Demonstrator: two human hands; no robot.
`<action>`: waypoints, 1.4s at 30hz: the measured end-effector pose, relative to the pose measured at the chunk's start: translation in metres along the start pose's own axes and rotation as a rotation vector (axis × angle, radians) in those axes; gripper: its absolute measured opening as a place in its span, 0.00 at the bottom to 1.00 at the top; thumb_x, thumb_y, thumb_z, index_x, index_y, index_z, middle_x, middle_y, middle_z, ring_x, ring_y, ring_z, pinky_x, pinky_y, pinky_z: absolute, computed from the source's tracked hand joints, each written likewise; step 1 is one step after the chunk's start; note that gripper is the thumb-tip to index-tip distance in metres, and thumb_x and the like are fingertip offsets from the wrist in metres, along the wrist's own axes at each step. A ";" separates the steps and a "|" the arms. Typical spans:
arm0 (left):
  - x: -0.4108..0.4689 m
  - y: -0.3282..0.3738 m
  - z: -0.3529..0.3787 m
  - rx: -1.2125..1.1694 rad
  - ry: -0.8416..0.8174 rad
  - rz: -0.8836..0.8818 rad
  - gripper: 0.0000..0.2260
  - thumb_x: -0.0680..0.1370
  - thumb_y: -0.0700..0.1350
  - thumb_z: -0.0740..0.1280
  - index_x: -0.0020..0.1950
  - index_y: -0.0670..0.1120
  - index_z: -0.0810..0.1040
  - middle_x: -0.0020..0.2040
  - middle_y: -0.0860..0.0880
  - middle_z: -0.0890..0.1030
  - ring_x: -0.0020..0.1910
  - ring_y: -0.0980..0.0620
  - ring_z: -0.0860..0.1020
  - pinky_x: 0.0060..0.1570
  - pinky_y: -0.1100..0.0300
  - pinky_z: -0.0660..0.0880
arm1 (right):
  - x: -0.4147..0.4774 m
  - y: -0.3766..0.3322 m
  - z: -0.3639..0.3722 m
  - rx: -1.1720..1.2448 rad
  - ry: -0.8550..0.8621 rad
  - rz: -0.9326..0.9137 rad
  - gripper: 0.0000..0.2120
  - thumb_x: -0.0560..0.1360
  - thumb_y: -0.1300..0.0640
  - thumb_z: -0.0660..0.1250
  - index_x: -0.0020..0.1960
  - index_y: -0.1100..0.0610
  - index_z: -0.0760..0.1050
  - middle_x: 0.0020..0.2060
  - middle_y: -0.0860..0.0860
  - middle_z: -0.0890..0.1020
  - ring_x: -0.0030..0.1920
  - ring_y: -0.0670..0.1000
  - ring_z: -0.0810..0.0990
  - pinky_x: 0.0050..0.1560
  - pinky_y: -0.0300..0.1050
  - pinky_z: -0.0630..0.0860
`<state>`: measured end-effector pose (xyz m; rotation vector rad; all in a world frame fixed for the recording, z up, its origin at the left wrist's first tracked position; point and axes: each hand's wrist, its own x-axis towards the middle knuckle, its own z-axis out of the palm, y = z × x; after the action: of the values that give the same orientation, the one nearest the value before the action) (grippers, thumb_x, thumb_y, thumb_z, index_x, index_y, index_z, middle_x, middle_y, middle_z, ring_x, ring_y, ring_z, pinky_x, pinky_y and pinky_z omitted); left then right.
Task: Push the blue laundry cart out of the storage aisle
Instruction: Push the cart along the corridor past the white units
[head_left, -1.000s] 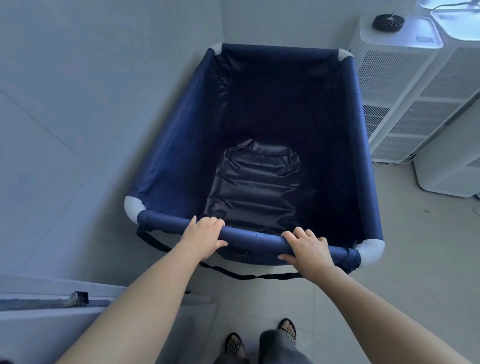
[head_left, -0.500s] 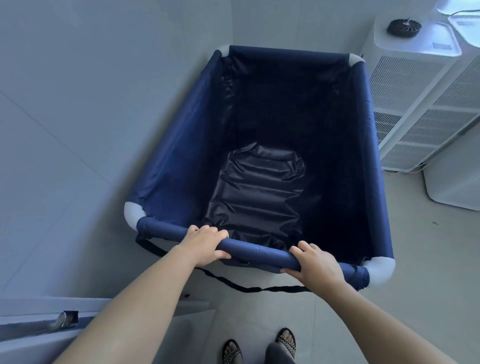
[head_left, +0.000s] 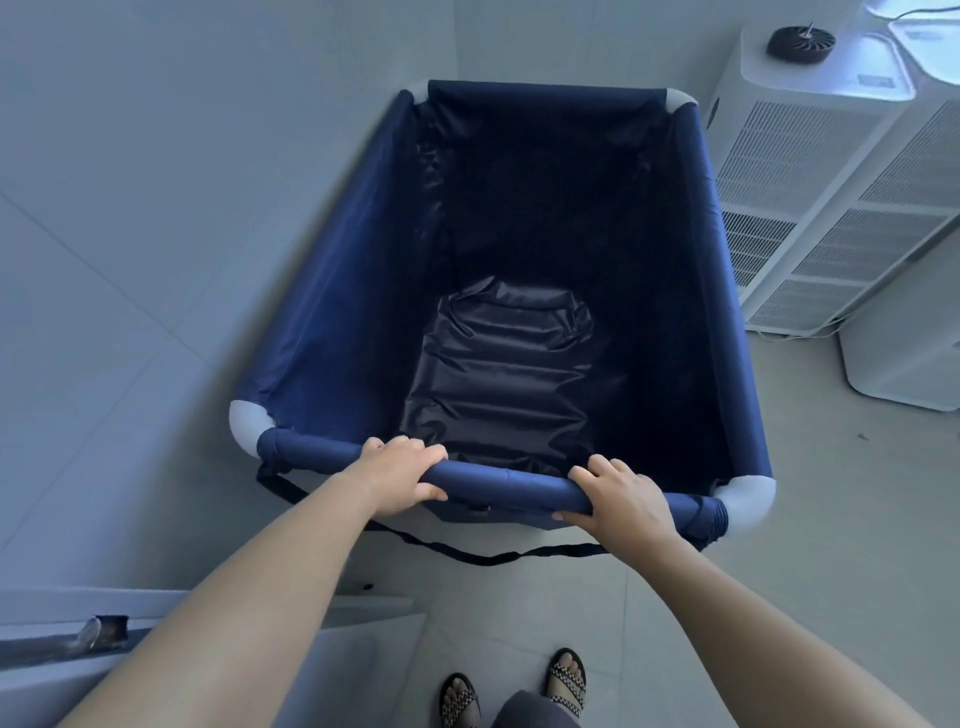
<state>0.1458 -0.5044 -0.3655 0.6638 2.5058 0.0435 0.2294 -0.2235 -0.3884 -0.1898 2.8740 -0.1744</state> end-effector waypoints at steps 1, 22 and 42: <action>0.002 -0.001 -0.002 0.014 -0.001 0.004 0.13 0.77 0.59 0.61 0.56 0.54 0.68 0.46 0.55 0.72 0.50 0.52 0.69 0.50 0.54 0.62 | 0.001 0.000 -0.001 0.014 0.007 0.006 0.19 0.72 0.35 0.61 0.53 0.49 0.71 0.45 0.46 0.71 0.44 0.48 0.68 0.39 0.43 0.64; 0.001 0.009 0.002 0.001 0.292 -0.123 0.24 0.78 0.54 0.63 0.73 0.57 0.61 0.71 0.57 0.66 0.71 0.54 0.63 0.72 0.41 0.53 | 0.016 0.011 -0.016 0.038 0.007 -0.140 0.24 0.77 0.38 0.55 0.66 0.51 0.65 0.55 0.48 0.73 0.53 0.51 0.72 0.51 0.45 0.70; -0.004 0.028 0.009 0.027 0.350 -0.208 0.23 0.80 0.52 0.60 0.74 0.54 0.61 0.73 0.50 0.65 0.74 0.47 0.59 0.72 0.44 0.57 | -0.002 0.017 -0.014 0.016 0.087 -0.031 0.22 0.77 0.45 0.61 0.69 0.47 0.65 0.55 0.49 0.76 0.55 0.54 0.72 0.54 0.51 0.66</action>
<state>0.1666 -0.4827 -0.3667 0.4321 2.9043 0.0533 0.2262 -0.2047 -0.3771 -0.2290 2.9567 -0.2160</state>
